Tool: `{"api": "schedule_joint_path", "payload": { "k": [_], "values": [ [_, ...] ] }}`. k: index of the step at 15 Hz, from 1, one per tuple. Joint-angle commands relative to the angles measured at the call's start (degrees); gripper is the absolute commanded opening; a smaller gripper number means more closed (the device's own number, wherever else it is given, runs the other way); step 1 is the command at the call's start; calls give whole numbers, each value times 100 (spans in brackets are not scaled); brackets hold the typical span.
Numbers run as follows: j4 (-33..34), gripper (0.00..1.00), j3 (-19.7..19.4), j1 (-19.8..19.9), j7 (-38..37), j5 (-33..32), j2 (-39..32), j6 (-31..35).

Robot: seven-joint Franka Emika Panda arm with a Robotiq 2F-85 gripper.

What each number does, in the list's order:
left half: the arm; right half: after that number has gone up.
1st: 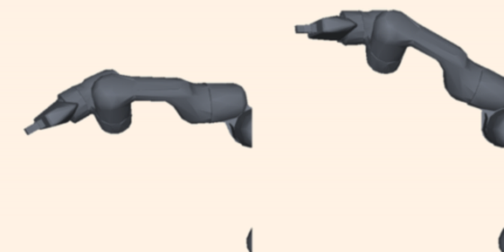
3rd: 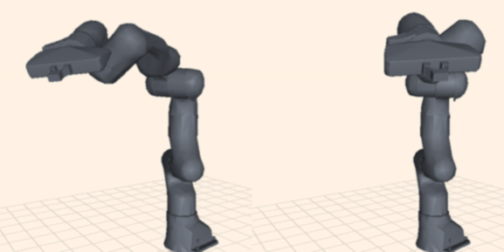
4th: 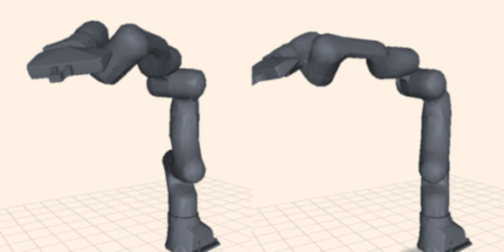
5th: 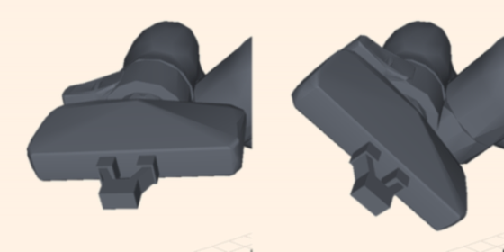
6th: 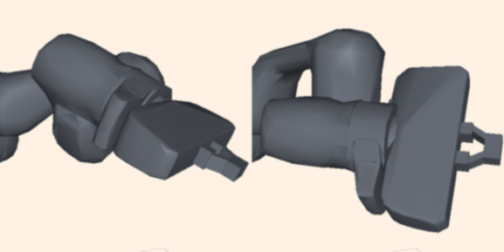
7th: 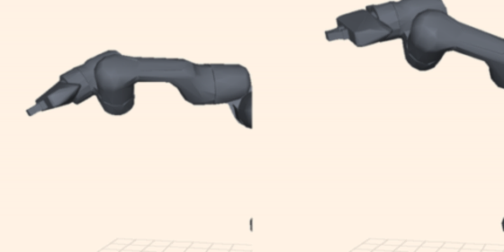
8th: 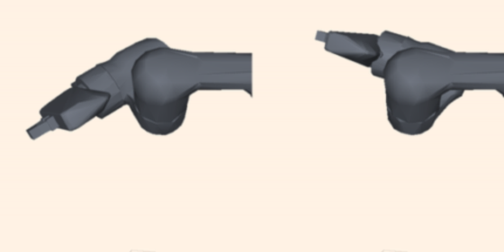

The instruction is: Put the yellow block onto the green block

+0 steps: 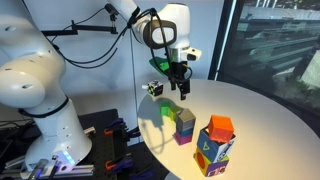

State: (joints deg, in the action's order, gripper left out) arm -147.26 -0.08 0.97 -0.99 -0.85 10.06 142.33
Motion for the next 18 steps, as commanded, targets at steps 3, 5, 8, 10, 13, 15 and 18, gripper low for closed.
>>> {"api": "schedule_joint_path", "payload": {
  "k": [3,5,8,10,13,15,18],
  "values": [
    [322,100,131,22,-841,-637,-825,-98],
    [361,100,121,-17,-1055,-812,-1025,-60],
    [445,100,99,-80,-1011,-787,-1274,-13],
    [509,100,90,-113,-985,-764,-1415,45],
    [612,100,80,-180,-1022,-803,-1615,163],
    [711,100,66,-231,-1082,-837,-1751,228],
    [853,100,47,-292,-1099,-814,-1915,284]
  ]
}}
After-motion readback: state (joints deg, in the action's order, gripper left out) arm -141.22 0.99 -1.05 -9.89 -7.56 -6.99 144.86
